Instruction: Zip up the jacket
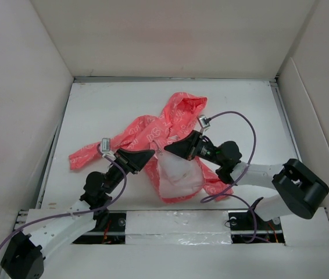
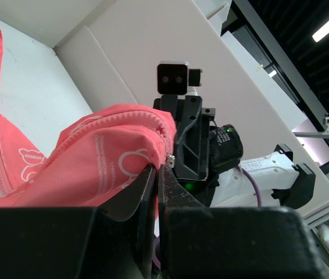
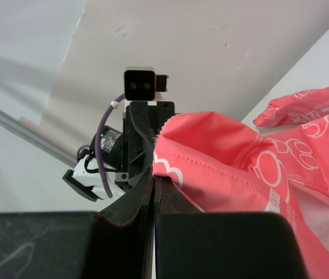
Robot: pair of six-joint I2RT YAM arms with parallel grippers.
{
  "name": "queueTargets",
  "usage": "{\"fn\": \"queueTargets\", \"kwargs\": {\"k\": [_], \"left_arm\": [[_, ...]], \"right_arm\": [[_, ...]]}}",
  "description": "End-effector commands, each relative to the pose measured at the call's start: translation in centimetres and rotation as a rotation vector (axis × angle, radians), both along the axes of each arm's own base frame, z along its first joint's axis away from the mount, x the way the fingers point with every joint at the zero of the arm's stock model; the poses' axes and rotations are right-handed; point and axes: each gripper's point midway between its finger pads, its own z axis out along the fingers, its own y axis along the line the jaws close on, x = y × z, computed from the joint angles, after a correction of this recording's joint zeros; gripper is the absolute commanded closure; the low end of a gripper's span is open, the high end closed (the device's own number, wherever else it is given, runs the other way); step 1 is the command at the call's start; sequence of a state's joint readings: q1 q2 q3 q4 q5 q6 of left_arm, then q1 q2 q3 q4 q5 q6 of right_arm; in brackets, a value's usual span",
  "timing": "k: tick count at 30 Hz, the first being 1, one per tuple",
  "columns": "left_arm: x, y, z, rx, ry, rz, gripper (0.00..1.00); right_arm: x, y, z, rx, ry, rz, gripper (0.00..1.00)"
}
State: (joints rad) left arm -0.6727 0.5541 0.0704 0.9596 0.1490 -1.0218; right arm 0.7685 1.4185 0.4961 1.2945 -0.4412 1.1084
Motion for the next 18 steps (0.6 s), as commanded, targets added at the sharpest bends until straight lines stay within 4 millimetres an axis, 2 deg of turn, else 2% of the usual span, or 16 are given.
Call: {"fn": "queueTargets", "kwargs": {"k": [1,8,15,18], "left_arm": [[-0.7,0.4,4.2,-0.086,-0.116,-0.003,1.00],[-0.8,0.6,4.6,-0.093,-0.133,0.004,1.00],[-1.6,0.5,4.9,-0.111,-0.160,-0.029,1.00],[-1.7,0.4,4.6,-0.111,-0.153,-0.040,1.00]], "right_arm": [[-5.3,-4.7,11.8,0.417,-0.412,0.010,1.00],[-5.7,-4.7,11.6,0.415,-0.405,0.017,1.00],[-5.1,-4.4,10.9,0.402,-0.385,-0.001,1.00],[-5.1,-4.4,11.3,0.408,-0.397,0.004,1.00]]}}
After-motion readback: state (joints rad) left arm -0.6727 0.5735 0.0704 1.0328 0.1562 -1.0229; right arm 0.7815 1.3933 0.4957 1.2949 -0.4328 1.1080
